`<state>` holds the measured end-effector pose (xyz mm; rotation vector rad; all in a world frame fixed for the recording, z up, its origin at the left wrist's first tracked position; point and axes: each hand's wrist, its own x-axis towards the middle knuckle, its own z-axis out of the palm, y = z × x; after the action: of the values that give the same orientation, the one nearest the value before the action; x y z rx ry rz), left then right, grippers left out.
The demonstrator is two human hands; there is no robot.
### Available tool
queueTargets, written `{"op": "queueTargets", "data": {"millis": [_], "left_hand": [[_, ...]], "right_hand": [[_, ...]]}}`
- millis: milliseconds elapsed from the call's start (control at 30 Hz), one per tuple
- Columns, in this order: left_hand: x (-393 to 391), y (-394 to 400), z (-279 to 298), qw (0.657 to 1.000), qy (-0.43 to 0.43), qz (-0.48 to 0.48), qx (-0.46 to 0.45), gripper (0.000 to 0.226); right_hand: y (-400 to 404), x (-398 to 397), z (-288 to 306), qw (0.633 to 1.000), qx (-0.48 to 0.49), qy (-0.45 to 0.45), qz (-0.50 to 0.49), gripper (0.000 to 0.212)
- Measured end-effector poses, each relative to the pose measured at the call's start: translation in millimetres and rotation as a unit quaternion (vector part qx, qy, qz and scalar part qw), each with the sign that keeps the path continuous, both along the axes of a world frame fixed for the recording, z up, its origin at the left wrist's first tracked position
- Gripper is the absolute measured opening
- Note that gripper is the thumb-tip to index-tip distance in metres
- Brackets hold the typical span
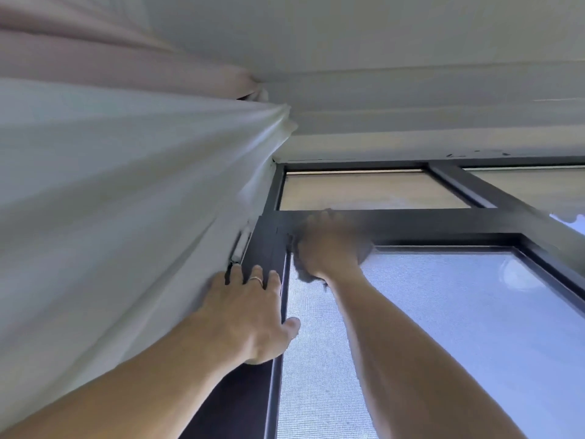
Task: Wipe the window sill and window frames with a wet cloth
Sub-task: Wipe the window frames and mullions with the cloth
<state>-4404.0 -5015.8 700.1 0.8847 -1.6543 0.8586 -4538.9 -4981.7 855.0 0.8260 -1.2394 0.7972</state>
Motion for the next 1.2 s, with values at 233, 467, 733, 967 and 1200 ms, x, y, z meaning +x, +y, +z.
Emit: {"op": "queueTargets", "data": {"millis": [233, 467, 733, 967, 1200], "left_hand": [[6, 6, -2, 1.000, 0.000, -0.013, 0.010, 0.083], [2, 0, -7, 1.000, -0.021, -0.001, 0.023, 0.085], [3, 0, -9, 0.999, -0.030, -0.008, 0.026, 0.083], [6, -2, -8, 0.998, -0.033, -0.040, 0.024, 0.087], [9, -2, -9, 0.995, -0.031, -0.080, 0.044, 0.091]], "right_hand": [[23, -27, -2, 0.997, -0.038, -0.036, 0.057, 0.057], [-18, 51, 19, 0.991, 0.101, 0.037, 0.081, 0.049], [4, 30, 26, 0.996, 0.040, -0.073, 0.039, 0.053], [-8, 41, 29, 0.991, 0.129, 0.016, 0.023, 0.048], [48, -20, 6, 0.995, 0.075, -0.059, -0.014, 0.052]]}}
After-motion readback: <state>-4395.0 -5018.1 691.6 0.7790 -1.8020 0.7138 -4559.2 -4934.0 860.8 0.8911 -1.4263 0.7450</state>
